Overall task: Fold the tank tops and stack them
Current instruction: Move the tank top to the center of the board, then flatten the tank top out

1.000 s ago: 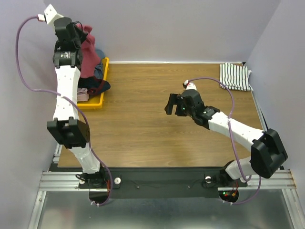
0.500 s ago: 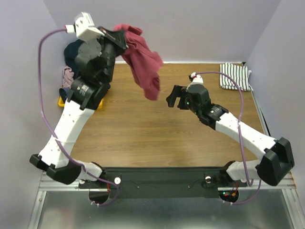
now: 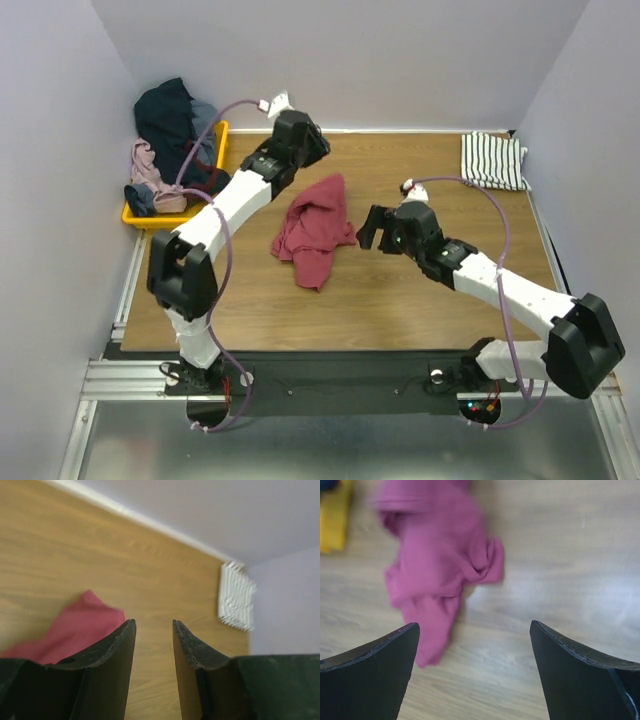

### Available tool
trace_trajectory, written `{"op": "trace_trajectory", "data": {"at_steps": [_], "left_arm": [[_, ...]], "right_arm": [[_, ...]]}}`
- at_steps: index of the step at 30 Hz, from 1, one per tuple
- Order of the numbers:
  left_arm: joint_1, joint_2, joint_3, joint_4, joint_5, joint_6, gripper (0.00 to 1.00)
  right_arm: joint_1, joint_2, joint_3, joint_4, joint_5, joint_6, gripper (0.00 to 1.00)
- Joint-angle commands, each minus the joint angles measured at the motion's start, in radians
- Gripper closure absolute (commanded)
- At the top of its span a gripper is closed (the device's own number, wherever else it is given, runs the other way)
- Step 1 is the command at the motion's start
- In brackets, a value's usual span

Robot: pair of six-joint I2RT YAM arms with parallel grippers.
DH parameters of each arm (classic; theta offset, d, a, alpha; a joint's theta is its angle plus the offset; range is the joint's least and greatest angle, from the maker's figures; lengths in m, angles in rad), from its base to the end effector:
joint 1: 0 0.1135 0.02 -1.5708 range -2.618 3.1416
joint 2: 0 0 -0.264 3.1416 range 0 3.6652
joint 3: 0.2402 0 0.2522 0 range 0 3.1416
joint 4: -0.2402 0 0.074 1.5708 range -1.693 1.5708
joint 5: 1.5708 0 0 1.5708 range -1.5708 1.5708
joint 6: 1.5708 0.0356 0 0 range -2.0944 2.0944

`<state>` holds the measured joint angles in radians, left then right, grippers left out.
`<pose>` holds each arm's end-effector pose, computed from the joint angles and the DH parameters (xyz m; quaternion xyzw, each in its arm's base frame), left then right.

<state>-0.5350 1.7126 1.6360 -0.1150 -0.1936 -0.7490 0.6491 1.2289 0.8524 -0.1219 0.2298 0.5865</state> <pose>0.3589 -0.2047 0.3952 -0.1431 0.7569 -0.3195 0.5518 0.2254 0.1609 0.2760 0.0318 0.8554 0.2136 0.4708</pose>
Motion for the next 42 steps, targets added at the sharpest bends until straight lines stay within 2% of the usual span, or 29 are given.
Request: {"op": "trace_trajectory", "data": {"at_steps": [1,6,9,13,19,23,26,27,28,30,31,34,35,36,42], "left_arm": [[0.036,0.019,-0.031,-0.025,0.141,-0.018,0.52],[0.085,-0.151,-0.221,-0.031,0.004,-0.085,0.52],[0.148,-0.267,-0.426,-0.044,-0.052,-0.13,0.51],[0.252,-0.353,-0.618,-0.002,0.026,-0.139,0.52],[0.323,-0.352,-0.758,0.064,0.121,-0.11,0.58],[0.334,-0.337,-0.788,0.09,0.148,-0.101,0.6],[0.337,-0.32,-0.8,0.103,0.161,-0.098,0.62],[0.337,-0.315,-0.806,0.107,0.164,-0.101,0.63],[0.337,-0.312,-0.811,0.11,0.167,-0.104,0.63],[0.339,-0.298,-0.817,0.11,0.178,-0.11,0.64],[0.339,-0.295,-0.821,0.11,0.187,-0.112,0.64],[0.339,-0.291,-0.831,0.136,0.189,-0.116,0.64],[0.339,-0.289,-0.841,0.141,0.218,-0.118,0.64],[0.339,-0.289,-0.849,0.155,0.233,-0.119,0.64],[0.32,-0.283,-0.936,0.244,0.293,-0.108,0.64]], "right_arm": [[0.035,0.038,-0.085,0.056,-0.089,0.059,0.06],[0.191,0.155,-0.128,0.1,-0.046,0.153,0.08],[0.231,0.233,-0.138,0.166,-0.047,0.212,0.1],[0.251,0.285,-0.107,0.22,-0.047,0.256,0.14],[0.284,0.409,-0.056,0.277,-0.018,0.337,0.19],[0.303,0.431,-0.067,0.321,0.012,0.38,0.2],[0.316,0.452,-0.05,0.335,0.016,0.388,0.25],[0.319,0.478,-0.04,0.334,0.01,0.385,0.32],[0.322,0.491,-0.032,0.334,0.003,0.383,0.32],[0.327,0.514,-0.018,0.326,-0.001,0.384,0.43],[0.327,0.526,-0.018,0.318,0.008,0.391,0.54],[0.325,0.515,-0.035,0.254,0.054,0.401,0.77],[0.323,0.499,-0.041,0.233,0.074,0.398,0.92],[0.319,0.447,-0.049,0.21,0.112,0.391,0.99],[0.288,0.105,-0.024,-0.045,0.357,0.287,1.0]]}}
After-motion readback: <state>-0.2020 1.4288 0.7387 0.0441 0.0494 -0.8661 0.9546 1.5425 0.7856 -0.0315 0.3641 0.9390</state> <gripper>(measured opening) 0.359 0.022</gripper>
